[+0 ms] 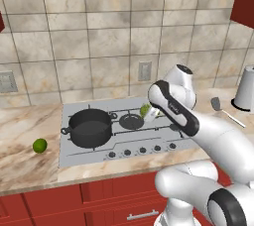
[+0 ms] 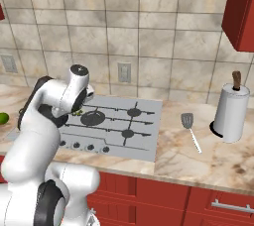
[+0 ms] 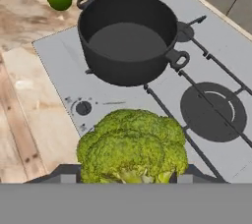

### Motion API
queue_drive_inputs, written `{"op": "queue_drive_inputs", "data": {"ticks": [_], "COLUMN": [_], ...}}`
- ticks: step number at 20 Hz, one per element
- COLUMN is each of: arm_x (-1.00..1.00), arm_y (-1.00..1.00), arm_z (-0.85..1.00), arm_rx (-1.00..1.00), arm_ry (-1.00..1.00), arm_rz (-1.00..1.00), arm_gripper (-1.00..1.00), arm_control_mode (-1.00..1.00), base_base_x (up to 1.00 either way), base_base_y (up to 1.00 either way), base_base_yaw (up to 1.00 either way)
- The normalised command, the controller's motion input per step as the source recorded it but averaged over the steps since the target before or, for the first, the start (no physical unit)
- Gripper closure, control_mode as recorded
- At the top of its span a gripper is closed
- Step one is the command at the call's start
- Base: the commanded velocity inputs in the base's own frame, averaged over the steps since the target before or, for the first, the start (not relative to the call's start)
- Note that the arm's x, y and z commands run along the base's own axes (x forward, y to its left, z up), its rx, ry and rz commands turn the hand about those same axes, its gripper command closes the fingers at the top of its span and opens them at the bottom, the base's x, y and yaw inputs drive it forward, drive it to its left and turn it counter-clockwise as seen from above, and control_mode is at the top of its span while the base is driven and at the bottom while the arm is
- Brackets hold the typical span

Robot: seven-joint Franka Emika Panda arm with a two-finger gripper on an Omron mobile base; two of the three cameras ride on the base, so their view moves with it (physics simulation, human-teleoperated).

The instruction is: Put the broccoli and lime in the pot. Retrieve the spatula and lightly stir the vegetables in the pot.

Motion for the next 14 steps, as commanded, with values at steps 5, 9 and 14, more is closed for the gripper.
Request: {"op": "queue_drive_inputs", "data": {"ticks": [5,9,14], "arm_x": [0.31,0.32,0.14], "arm_y": [0.87,0.96,0.35], "arm_z": [0.37,0.96,-0.1], "arm_rx": [0.07,-0.07,-0.03], "arm_ry": [0.23,0.57,0.34], "arm_rz": [0.21,0.0,-0.01], "arm_gripper": [1.0,1.0,1.0], "arm_control_mode": [-1.0,-1.0,-1.0], "base_base_x": [0.0,0.0,0.0], "base_base_y": [0.0,0.0,0.0], "base_base_yaw": [0.0,0.0,0.0]}}
